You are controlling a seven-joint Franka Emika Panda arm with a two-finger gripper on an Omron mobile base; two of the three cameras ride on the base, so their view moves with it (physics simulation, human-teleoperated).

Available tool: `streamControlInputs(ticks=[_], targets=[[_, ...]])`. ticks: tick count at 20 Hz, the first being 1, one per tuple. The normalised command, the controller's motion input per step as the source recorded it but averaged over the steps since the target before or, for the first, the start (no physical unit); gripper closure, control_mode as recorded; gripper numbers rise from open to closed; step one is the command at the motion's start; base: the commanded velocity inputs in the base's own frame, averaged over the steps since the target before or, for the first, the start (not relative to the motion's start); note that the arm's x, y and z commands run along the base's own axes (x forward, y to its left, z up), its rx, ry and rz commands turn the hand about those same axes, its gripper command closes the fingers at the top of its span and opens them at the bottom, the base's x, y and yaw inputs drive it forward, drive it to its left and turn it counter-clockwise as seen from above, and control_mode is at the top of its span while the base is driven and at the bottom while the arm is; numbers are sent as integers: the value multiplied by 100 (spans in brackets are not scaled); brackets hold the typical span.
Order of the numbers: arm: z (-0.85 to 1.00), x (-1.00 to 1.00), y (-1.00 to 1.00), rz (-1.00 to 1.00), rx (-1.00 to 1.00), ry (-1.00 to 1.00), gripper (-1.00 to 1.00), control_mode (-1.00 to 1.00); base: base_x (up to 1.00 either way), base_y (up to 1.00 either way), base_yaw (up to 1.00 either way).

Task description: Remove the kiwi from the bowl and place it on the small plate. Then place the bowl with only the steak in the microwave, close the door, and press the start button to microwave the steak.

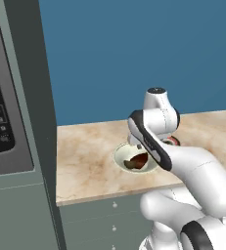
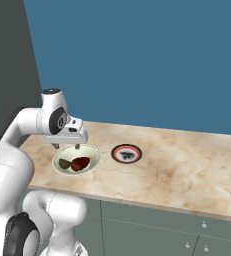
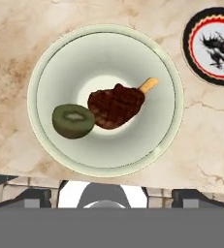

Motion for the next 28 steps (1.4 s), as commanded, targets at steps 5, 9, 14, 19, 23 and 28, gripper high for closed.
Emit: streamControlInputs(ticks=[5, 9, 14, 19, 23, 28], targets=[[-44, 0, 43, -30, 14, 6, -100, -100, 0, 0, 0], [-50, 0, 50, -36, 9, 9, -100, -100, 0, 0, 0], [-40, 3, 8, -31, 3, 14, -100, -100, 0, 0, 0], [-29, 24, -1, -32, 2, 8, -100, -100, 0, 0, 0], [-17, 56, 0, -18, 0, 4, -100, -100, 0, 0, 0], [-22, 35, 0, -13, 0, 6, -100, -100, 0, 0, 0]])
